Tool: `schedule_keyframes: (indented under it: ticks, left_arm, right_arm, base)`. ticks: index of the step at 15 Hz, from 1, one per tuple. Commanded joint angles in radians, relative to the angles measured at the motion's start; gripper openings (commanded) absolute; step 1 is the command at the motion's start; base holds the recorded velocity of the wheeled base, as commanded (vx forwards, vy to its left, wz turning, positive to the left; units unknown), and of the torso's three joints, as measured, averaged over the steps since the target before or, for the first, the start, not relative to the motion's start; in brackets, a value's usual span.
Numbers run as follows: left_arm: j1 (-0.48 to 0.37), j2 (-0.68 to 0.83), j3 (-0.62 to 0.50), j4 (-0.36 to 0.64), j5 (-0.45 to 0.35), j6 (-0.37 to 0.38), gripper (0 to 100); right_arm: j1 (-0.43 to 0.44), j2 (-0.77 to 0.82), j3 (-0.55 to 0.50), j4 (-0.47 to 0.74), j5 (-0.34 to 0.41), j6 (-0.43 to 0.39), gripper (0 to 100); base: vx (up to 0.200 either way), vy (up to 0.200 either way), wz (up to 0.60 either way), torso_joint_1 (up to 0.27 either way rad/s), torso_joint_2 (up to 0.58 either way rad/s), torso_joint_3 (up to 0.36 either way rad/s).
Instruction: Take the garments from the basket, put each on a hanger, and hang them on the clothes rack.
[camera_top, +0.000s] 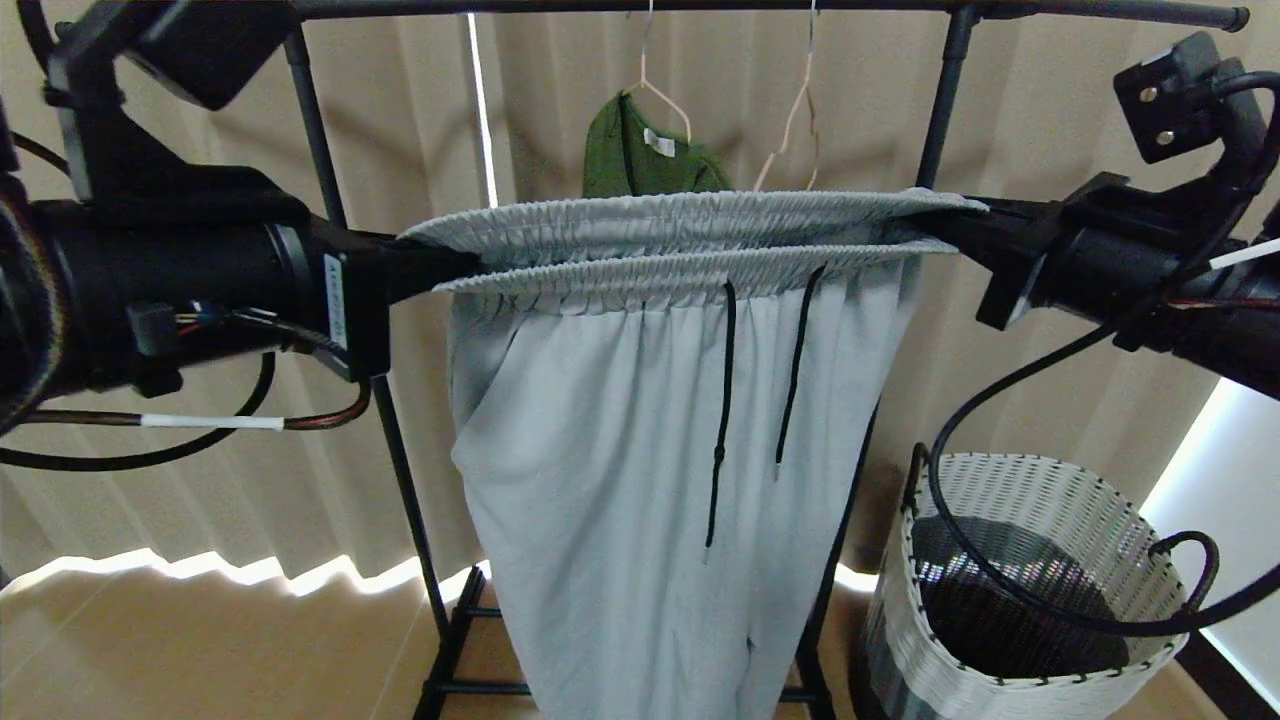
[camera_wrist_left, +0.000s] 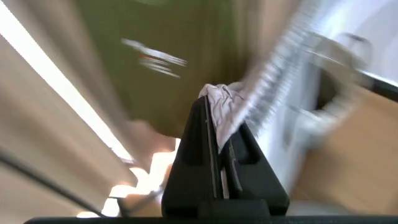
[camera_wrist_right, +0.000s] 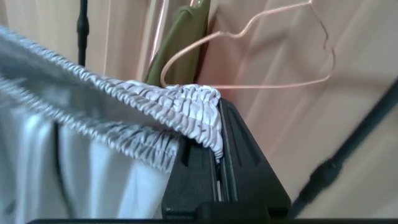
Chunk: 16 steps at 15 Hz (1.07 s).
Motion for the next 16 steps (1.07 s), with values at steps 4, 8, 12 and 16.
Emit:
schedule_keyframes:
  ticks: [4, 8, 12, 16]
  left_arm:
    - [0.000, 0.056, 0.082, -0.080, 0.058, 0.014, 0]
    - [0.000, 0.016, 0.048, -0.077, 0.052, -0.007, 0]
    - [0.000, 0.010, 0.039, -0.078, 0.049, -0.055, 0]
    - [-0.001, -0.002, 0.086, -0.081, 0.053, -0.026, 0]
  right_arm:
    - [-0.001, -0.129, 0.123, 0.054, 0.002, 0.005, 0]
    - [-0.001, -0.128, 0.065, 0.054, 0.005, 0.005, 0]
    - [-0.001, -0.129, 0.057, 0.053, 0.006, 0.009, 0]
    - [0.002, -0.138, 0.132, 0.053, 0.002, 0.013, 0]
  base:
    - [0.000, 0.000, 0.00, 0.000, 0.00, 0.000]
    - [0.000, 0.000, 0.00, 0.000, 0.00, 0.000]
    - [0.000, 0.000, 0.00, 0.000, 0.00, 0.000]
    - [0.000, 0.000, 0.00, 0.000, 0.00, 0.000]
